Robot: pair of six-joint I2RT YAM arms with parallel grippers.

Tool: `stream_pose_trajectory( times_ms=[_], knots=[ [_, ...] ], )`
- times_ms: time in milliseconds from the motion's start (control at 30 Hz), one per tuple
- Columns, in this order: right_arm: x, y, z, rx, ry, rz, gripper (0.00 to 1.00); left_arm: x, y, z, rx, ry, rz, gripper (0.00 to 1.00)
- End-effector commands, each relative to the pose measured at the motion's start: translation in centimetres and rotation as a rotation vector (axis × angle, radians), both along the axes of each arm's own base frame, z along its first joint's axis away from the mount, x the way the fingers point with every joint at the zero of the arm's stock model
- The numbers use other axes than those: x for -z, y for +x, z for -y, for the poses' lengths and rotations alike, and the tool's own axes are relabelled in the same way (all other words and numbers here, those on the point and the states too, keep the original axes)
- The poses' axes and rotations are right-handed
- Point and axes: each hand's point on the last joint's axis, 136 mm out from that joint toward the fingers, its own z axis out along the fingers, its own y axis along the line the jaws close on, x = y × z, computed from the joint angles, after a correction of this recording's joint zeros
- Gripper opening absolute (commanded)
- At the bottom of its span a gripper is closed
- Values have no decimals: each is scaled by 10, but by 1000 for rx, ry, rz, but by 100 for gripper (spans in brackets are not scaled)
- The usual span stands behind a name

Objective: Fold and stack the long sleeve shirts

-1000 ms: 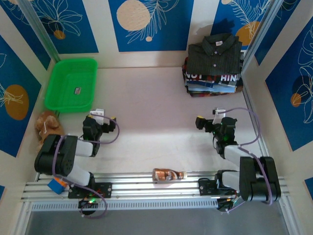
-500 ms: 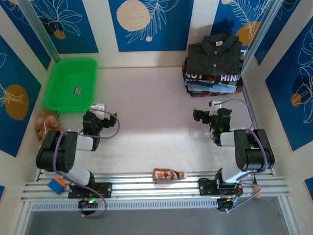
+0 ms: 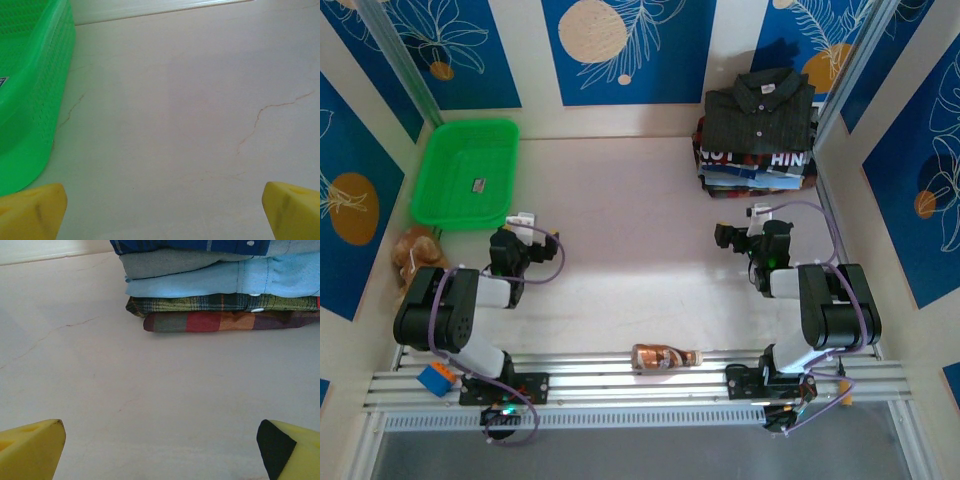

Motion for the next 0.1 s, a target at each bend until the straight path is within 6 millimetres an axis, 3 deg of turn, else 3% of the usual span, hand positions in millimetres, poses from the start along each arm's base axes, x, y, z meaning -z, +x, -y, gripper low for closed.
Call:
stream_pose_trajectory(
  times_ms=[0,67],
  knots=[
    [-10,5,-1,-22,-8,33,99,-7,5,-7,-22,-4,20,100],
    [-11,4,-1,-23,-10,37,99,-7,5,-7,-23,-4,20,100]
  ],
)
